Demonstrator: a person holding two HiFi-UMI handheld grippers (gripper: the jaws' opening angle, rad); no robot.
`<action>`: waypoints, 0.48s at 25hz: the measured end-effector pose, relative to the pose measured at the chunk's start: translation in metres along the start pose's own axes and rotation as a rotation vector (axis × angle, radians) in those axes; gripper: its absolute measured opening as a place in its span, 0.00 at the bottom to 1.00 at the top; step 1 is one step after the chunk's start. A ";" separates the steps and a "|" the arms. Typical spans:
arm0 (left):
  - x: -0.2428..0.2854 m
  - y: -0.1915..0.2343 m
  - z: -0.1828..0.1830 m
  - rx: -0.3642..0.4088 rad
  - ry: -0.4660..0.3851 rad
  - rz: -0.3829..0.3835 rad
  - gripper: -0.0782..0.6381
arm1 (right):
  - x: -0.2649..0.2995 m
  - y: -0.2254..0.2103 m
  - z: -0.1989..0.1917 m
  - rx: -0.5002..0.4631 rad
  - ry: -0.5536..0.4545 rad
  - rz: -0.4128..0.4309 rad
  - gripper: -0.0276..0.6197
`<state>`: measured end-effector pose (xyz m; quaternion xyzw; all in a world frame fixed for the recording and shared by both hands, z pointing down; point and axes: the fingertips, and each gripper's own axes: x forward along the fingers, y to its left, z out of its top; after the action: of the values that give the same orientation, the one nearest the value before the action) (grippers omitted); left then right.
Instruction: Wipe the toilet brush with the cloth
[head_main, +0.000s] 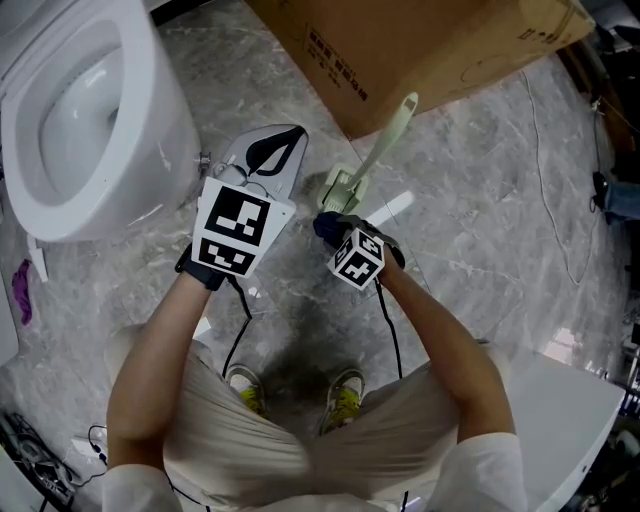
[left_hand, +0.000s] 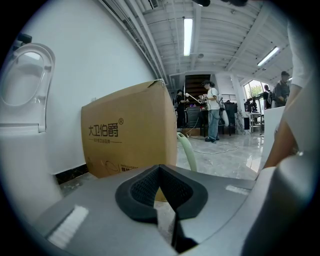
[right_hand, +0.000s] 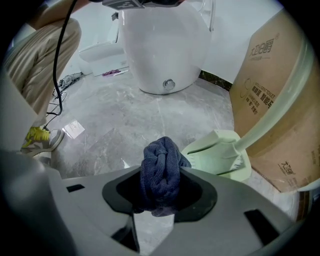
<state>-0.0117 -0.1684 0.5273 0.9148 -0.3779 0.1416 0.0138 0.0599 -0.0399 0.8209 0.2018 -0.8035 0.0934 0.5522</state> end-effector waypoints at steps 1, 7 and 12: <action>0.000 0.000 0.000 -0.001 -0.001 0.000 0.11 | 0.000 0.002 0.000 -0.003 0.002 0.007 0.30; 0.002 0.000 0.003 -0.008 -0.012 -0.006 0.11 | 0.000 0.012 -0.004 -0.001 0.005 0.044 0.30; 0.006 -0.004 0.013 -0.019 -0.042 -0.020 0.11 | -0.009 0.024 0.001 0.007 -0.037 0.074 0.30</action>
<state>-0.0020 -0.1715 0.5163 0.9213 -0.3701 0.1185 0.0159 0.0518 -0.0163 0.8138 0.1754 -0.8203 0.1126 0.5326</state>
